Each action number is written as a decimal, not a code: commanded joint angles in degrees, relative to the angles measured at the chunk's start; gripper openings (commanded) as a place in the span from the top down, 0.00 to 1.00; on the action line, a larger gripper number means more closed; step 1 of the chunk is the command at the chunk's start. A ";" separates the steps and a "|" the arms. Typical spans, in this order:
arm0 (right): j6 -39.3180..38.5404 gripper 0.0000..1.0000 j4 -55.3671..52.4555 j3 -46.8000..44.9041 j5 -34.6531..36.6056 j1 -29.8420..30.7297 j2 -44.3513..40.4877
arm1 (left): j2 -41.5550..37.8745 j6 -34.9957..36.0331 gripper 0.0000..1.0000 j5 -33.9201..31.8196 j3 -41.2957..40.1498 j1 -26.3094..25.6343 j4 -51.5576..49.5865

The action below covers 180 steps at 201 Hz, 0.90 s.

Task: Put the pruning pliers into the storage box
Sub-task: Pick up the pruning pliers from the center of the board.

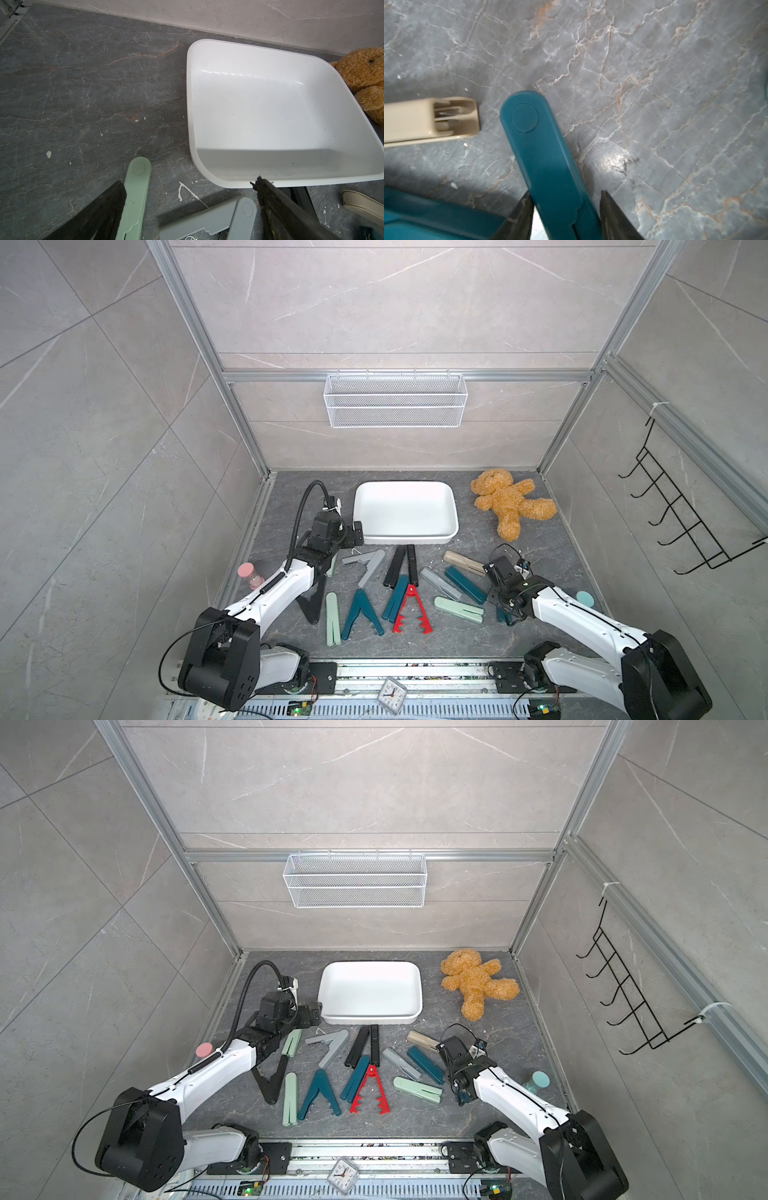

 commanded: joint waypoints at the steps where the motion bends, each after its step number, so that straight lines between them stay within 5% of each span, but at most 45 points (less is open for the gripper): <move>1: 2.18 0.42 -0.93 -1.13 0.30 0.27 -0.05 | 0.72 -0.74 0.00 2.23 2.94 0.11 0.41; 16: 2.81 0.32 -0.21 -2.58 -0.32 0.19 -2.34 | 0.91 -1.32 0.00 2.85 3.20 0.08 0.41; 55: 3.40 0.37 1.57 -4.14 -2.36 0.34 -3.03 | 1.05 -1.58 0.00 2.78 3.20 0.05 0.55; 142: 2.92 0.74 4.92 -4.31 -2.00 0.30 -3.15 | 6.69 -5.27 0.00 -2.91 8.56 0.54 -7.80; 180: 3.18 0.65 3.23 -4.38 -0.82 0.29 -4.81 | 7.15 -5.55 0.00 -2.23 9.01 0.73 -8.18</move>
